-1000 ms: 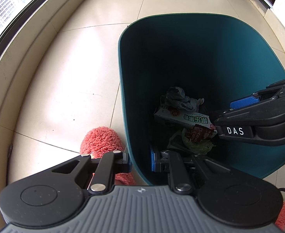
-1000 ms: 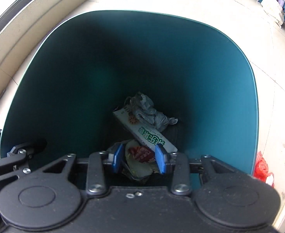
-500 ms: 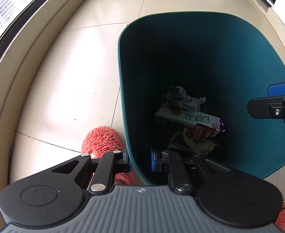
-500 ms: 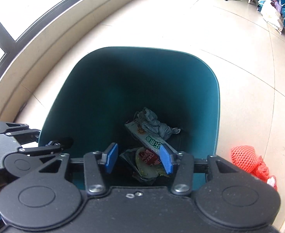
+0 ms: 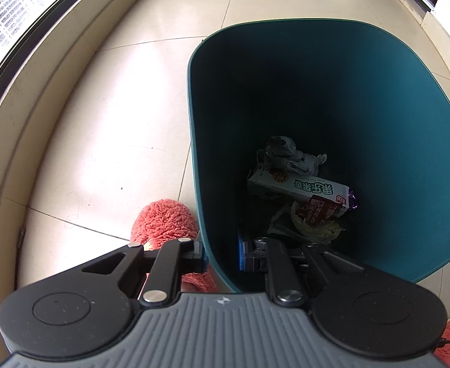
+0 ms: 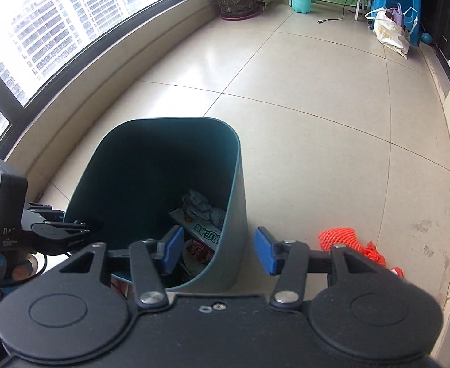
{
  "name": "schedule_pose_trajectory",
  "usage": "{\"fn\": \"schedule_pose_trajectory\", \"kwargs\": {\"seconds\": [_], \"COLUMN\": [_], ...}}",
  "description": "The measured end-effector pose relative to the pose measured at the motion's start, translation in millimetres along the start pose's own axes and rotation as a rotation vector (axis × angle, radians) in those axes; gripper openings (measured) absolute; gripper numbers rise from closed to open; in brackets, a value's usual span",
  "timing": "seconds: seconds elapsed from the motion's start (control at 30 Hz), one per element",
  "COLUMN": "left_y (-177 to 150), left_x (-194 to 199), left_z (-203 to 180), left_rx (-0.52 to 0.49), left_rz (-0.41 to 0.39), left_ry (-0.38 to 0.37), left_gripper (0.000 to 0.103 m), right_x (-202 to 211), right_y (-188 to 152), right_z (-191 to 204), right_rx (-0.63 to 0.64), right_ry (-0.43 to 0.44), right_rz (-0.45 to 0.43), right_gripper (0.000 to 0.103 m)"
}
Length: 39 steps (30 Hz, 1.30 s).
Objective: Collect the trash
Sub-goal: 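Move the right tool back to the pile near the white cloth, then grasp the knotted white cloth with the right tool and lift it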
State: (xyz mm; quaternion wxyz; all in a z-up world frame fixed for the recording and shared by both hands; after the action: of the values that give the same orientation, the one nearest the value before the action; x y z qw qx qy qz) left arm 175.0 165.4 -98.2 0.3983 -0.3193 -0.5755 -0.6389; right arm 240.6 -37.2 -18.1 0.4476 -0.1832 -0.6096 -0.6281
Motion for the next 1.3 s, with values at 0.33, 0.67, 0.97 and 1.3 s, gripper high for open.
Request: {"fn": "schedule_pose_trajectory", "kwargs": {"seconds": [0.33, 0.67, 0.97, 1.3], "left_y": [1, 0, 0, 1], "left_x": [0, -3, -11, -17], "left_z": [-4, -8, -8, -9], "left_rx": [-0.01, -0.008, -0.019, -0.013], "left_rz": [0.0, 0.011, 0.036, 0.051], "left_ry": [0.019, 0.025, 0.019, 0.021], "left_gripper": [0.016, 0.016, 0.016, 0.016], "right_x": [-33, -83, -115, -148], "right_y": [-74, -132, -175, -210], "right_z": [-102, -170, -238, -274], "right_rx": [-0.159, -0.275, -0.523, -0.651], "right_ry": [-0.126, -0.235, -0.344, -0.409], "right_rz": [0.092, 0.161, 0.202, 0.252], "right_gripper": [0.055, 0.055, 0.055, 0.077]}}
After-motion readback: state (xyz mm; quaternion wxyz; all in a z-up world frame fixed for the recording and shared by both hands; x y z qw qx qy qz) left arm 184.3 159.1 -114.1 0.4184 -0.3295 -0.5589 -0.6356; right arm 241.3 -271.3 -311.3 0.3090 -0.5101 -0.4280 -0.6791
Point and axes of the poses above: each gripper's, at about its wrist camera, not at the fingertips, and x roughly against the way its jaws point, z to its left, y to its top, the point moved 1 cm from there along -x, roughly the way its jaws point, and after that the axes turned 8 degrees about -z, right-handed, at the moved point
